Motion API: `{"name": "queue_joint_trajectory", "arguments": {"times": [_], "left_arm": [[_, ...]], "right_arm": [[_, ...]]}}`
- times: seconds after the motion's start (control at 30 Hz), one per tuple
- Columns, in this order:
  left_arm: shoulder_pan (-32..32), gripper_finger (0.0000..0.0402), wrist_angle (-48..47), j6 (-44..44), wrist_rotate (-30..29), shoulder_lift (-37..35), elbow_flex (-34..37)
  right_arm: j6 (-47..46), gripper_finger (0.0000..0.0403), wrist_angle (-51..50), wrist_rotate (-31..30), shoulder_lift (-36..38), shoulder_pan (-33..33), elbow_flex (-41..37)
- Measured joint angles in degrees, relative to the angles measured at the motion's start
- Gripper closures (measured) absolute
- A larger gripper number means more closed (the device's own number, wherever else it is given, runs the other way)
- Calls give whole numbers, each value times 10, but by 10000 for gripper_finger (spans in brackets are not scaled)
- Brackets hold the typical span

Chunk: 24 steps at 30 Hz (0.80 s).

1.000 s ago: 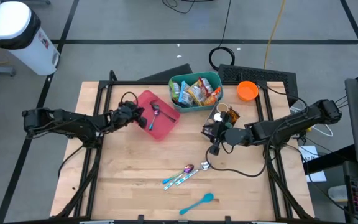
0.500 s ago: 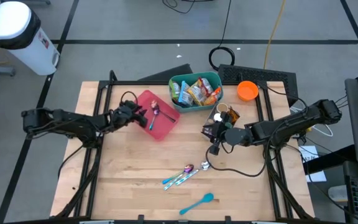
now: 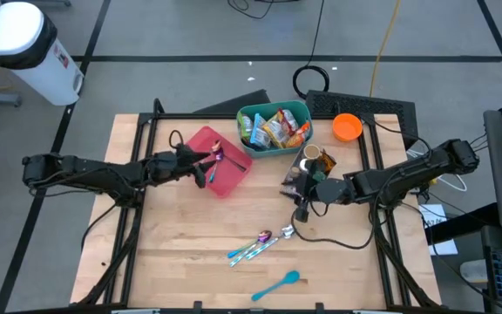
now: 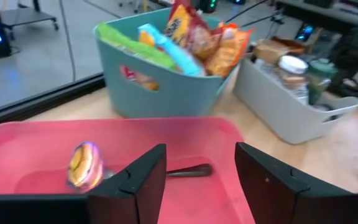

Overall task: Pick & Place Food Item
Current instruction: Put the blue spoon into the red bin

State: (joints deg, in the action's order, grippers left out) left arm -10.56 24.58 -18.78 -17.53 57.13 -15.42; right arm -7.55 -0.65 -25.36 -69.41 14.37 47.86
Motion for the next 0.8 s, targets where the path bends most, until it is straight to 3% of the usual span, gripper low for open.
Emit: {"name": "queue_joint_trajectory", "arguments": {"times": [0.23,0.37,0.43,0.57,0.7,0.8], "left_arm": [[17,207,9,0,-4,-6,0],[17,204,15,-2,-5,-6,0],[17,206,17,-6,-5,-6,0],[17,213,17,-14,-5,-5,0],[17,215,18,-14,-5,-5,0],[17,215,17,-14,-5,-5,0]], "right_arm": [[64,260,99,155,-42,72,0],[38,209,176,184,-89,140,3],[-9,181,158,186,-108,162,23],[-179,140,12,199,-142,188,77],[-376,128,-101,265,-184,195,94],[-472,134,-138,324,-209,195,80]]}}
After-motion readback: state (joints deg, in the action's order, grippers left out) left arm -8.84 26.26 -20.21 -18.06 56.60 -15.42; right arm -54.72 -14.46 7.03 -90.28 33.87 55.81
